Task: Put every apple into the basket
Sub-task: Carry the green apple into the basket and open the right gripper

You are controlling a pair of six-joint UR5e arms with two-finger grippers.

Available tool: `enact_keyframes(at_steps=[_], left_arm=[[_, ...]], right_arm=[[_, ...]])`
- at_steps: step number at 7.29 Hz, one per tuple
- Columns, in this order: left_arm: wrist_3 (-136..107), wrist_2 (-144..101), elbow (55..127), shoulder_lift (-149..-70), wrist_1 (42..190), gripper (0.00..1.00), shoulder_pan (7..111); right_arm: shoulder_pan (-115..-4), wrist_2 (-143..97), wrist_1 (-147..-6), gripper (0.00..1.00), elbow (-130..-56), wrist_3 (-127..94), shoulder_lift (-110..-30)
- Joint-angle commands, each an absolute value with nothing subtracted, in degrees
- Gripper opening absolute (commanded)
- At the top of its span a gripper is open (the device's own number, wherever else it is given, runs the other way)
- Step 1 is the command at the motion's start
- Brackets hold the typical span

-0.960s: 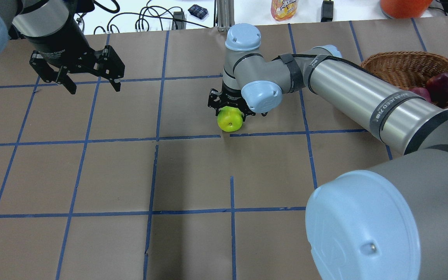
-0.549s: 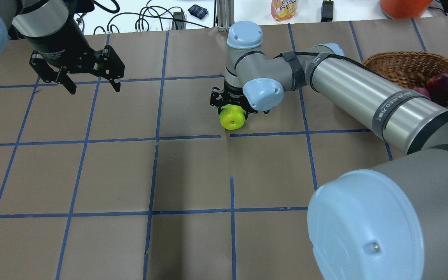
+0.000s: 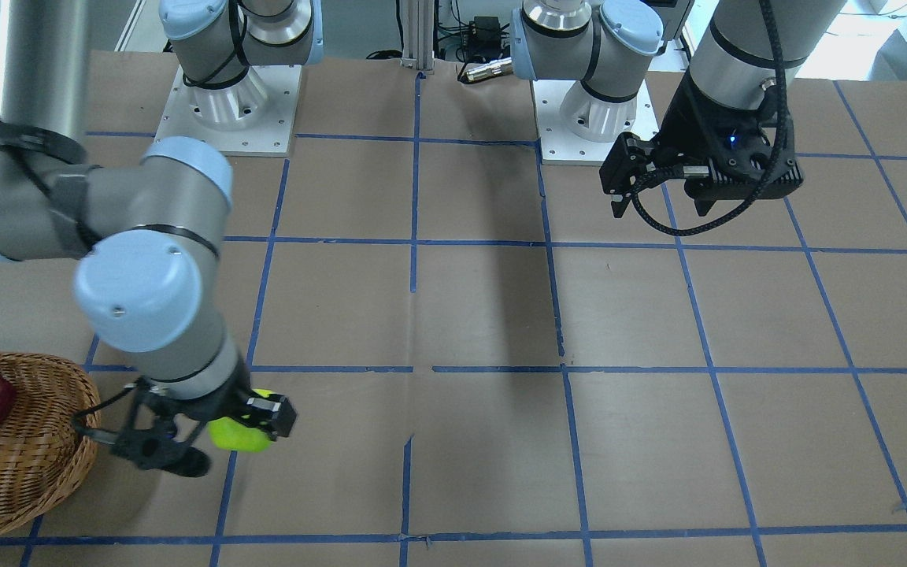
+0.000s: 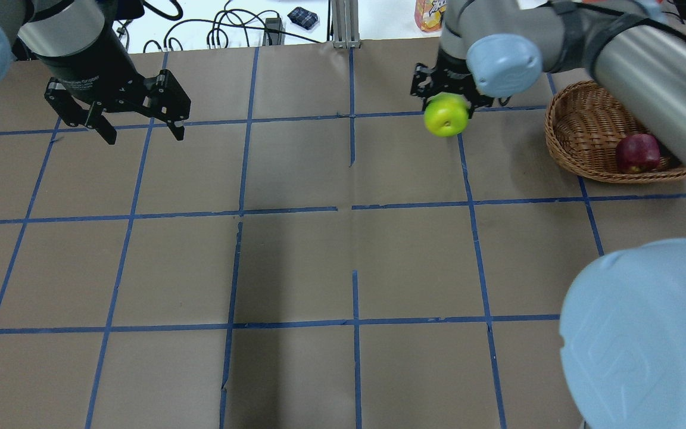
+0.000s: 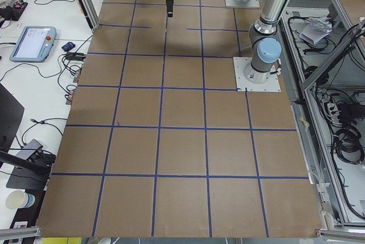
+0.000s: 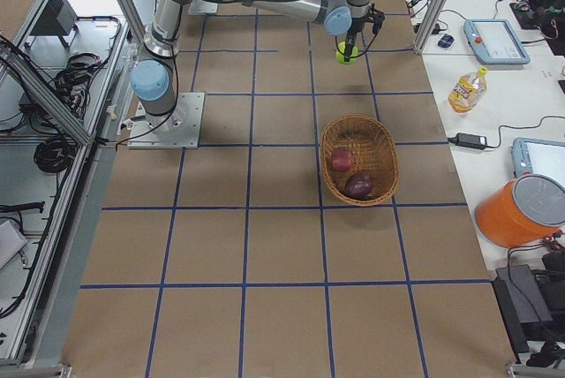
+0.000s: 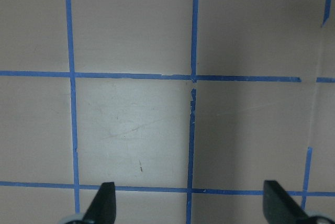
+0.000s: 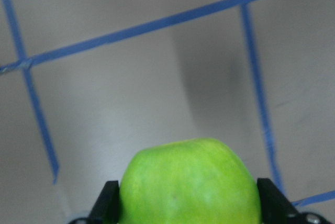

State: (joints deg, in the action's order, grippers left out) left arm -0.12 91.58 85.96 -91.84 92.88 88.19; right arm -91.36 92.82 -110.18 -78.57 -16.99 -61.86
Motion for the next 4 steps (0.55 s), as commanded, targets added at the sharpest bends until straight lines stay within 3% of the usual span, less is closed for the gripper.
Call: enact_keyframes(at_steps=[1, 4], left_arm=[[-0.09, 91.58, 85.96, -91.85, 92.64, 1.00, 88.24], [-0.17, 91.58, 85.96, -91.85, 92.55, 1.00, 88.24]], right_arm=[[-81.51, 98.86, -108.02, 0.00, -76.99, -5.85, -63.11], [-72.97, 98.52, -109.07, 0.00, -77.52, 0.97, -59.96]])
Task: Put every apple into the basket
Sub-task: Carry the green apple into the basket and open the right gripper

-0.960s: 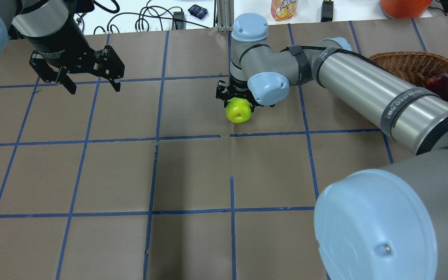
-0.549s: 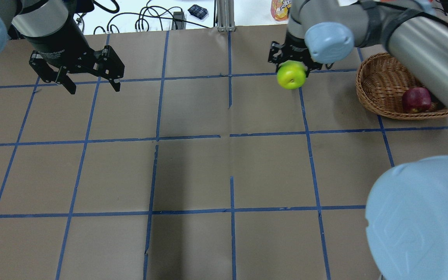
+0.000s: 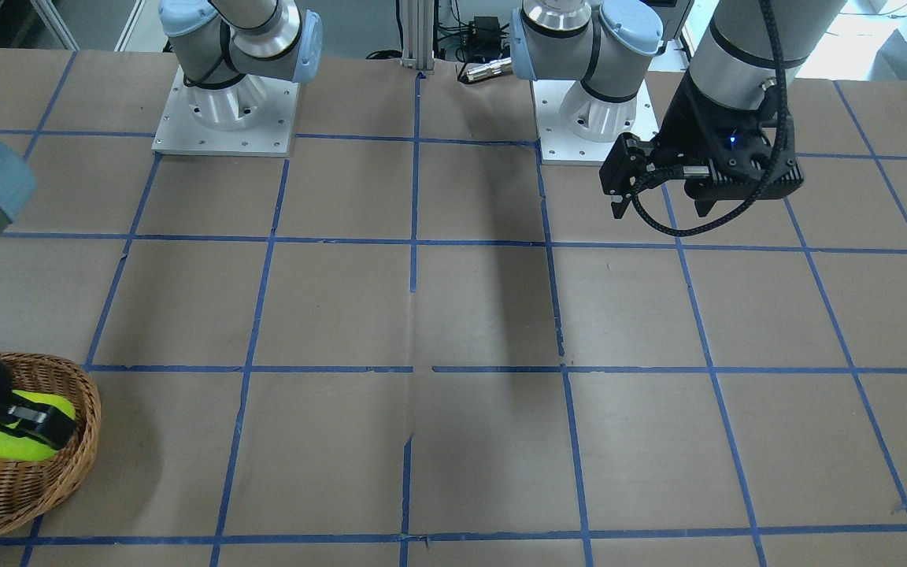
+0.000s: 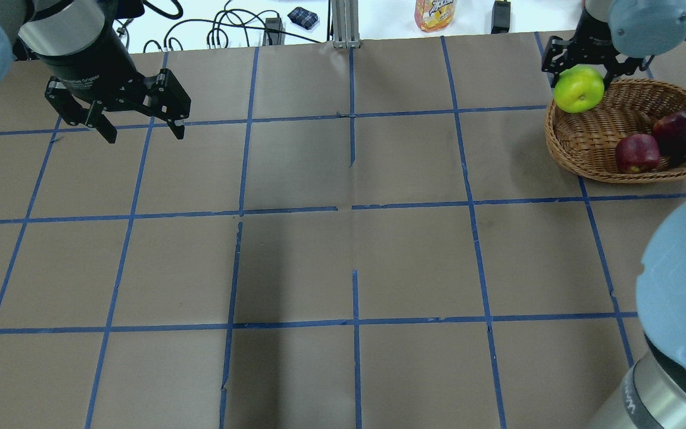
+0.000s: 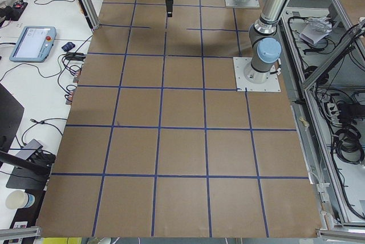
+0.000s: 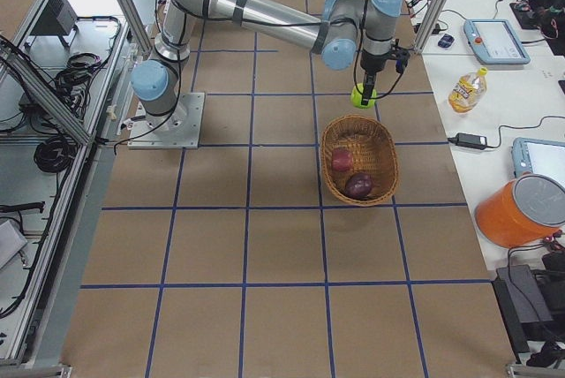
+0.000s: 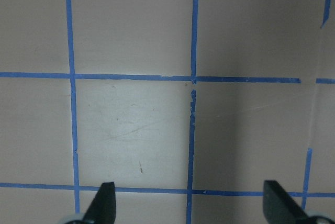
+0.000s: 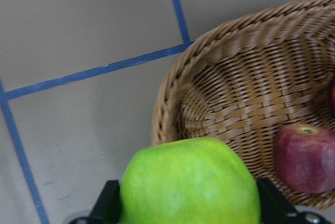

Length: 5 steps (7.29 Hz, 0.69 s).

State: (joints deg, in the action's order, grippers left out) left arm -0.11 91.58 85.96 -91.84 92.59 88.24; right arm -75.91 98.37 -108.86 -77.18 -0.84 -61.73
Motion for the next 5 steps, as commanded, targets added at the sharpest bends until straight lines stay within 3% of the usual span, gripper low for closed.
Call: enact_keyframes(at_steps=[1, 2, 3, 5], left_arm=[[-0.18, 91.58, 85.96, -91.85, 92.55, 1.00, 88.24], [-0.18, 91.58, 85.96, -91.85, 92.55, 1.00, 88.24], [-0.18, 91.58, 86.04, -91.85, 92.64, 1.00, 88.24], [-0.18, 91.50, 86.04, -91.85, 92.64, 1.00, 88.24]], right_arm=[[-72.08, 98.70, -109.07, 0.01, -77.61, 0.97, -58.64], [-71.98, 98.09, -109.07, 0.54, -77.69, 0.44, -57.84], [-71.98, 98.09, -109.77, 1.00, -77.70, 0.44, -57.22], [-71.98, 98.26, -108.38, 1.00, -77.70, 0.44, -58.35]])
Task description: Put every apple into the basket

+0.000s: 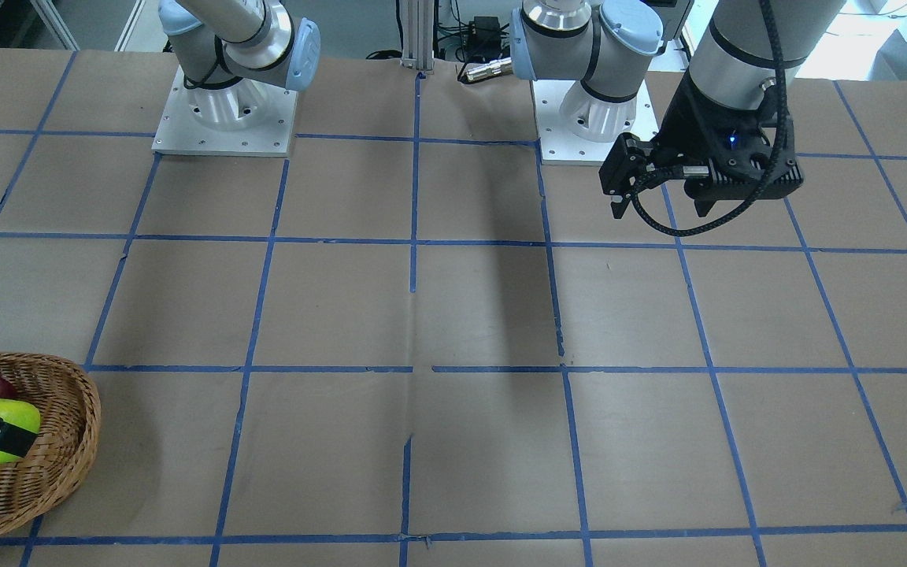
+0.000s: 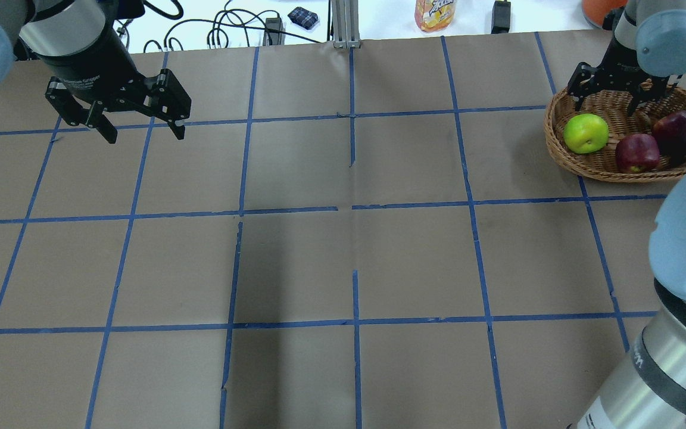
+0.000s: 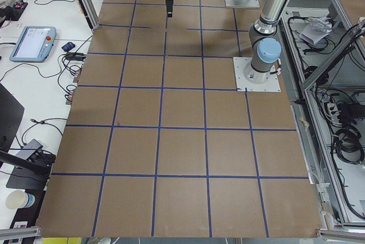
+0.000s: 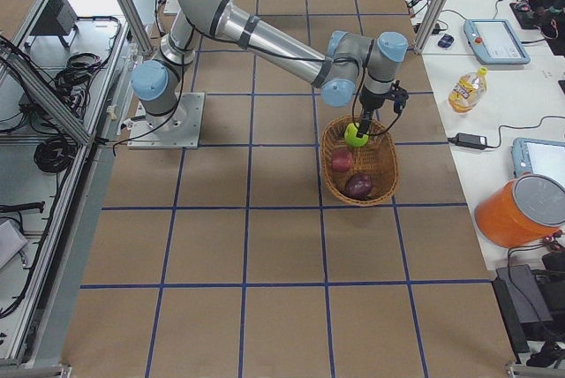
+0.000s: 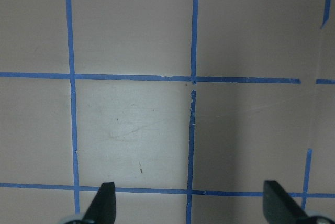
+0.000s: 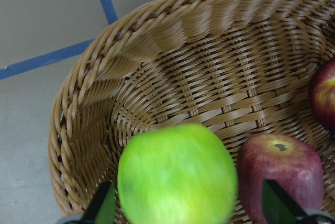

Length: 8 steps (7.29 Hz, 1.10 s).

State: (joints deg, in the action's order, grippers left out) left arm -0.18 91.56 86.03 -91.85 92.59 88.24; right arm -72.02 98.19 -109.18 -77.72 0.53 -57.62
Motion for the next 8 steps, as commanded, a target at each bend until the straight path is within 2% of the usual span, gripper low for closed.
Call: enact_keyframes(at_steps=[1, 6, 8], left_arm=[[-0.18, 91.58, 86.13, -91.85, 92.64, 1.00, 88.24], [-0.09, 91.58, 86.13, -91.85, 92.64, 1.00, 88.24], [-0.09, 91.58, 86.13, -91.85, 92.55, 1.00, 88.24]], right_arm=[[-72.16, 98.17, -104.02, 1.00, -77.61, 0.44, -61.40], [-73.47, 91.15, -76.34, 1.00, -77.87, -0.70, -81.26], [-78.36, 89.82, -74.45, 1.00, -80.66, -7.33, -88.21]])
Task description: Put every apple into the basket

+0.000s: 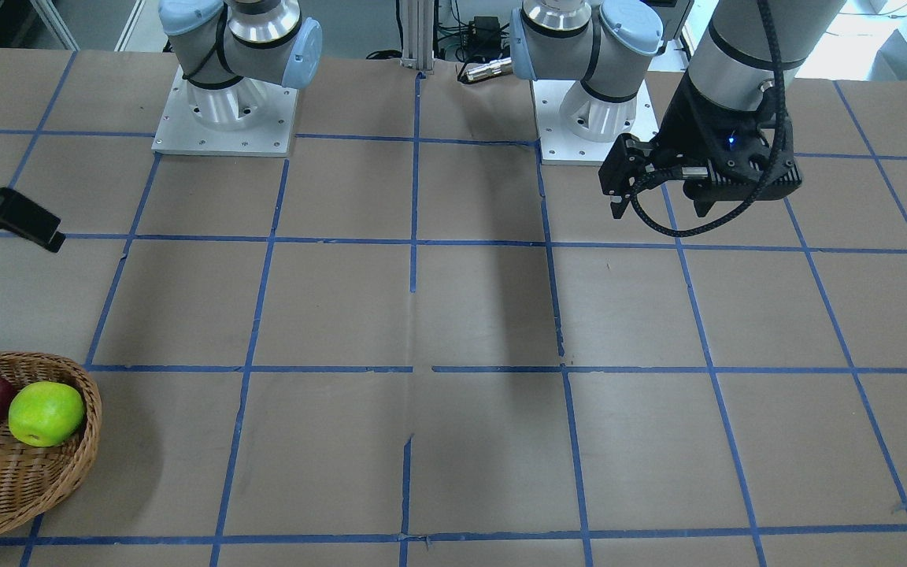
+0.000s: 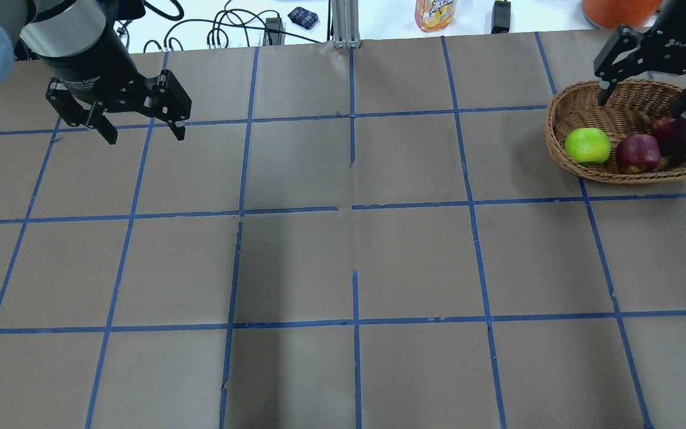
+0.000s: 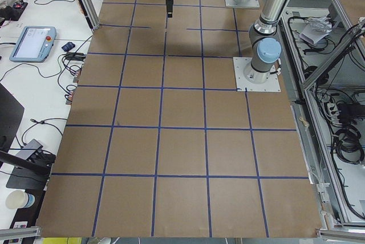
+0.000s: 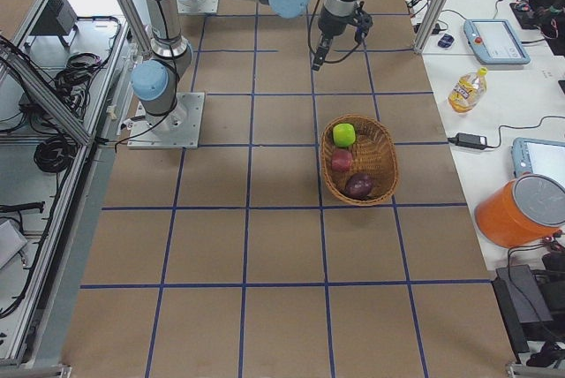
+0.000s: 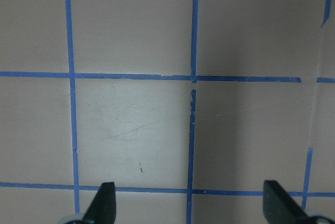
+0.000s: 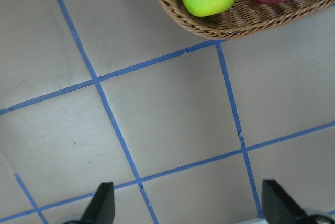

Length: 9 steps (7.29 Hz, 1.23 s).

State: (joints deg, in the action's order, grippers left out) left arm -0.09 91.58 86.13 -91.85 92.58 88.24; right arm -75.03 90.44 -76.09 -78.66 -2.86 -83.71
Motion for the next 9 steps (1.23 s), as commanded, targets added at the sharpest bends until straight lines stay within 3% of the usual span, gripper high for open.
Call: enact_keyframes(at_steps=[1, 5, 9], left_arm=[[-0.17, 91.58, 86.13, -91.85, 92.64, 1.00, 88.24], [-0.17, 91.50, 86.13, -91.85, 92.64, 1.00, 88.24], [-0.09, 91.58, 86.13, -91.85, 92.55, 1.00, 88.24]], right_arm=[[-83.10, 90.43, -75.49, 1.00, -84.08, -12.34, -89.55], [-91.22, 90.53, -80.95, 1.00, -91.22, -13.80, -90.87], [-90.62, 91.22, -80.77, 1.00, -89.91, -9.69, -92.55]])
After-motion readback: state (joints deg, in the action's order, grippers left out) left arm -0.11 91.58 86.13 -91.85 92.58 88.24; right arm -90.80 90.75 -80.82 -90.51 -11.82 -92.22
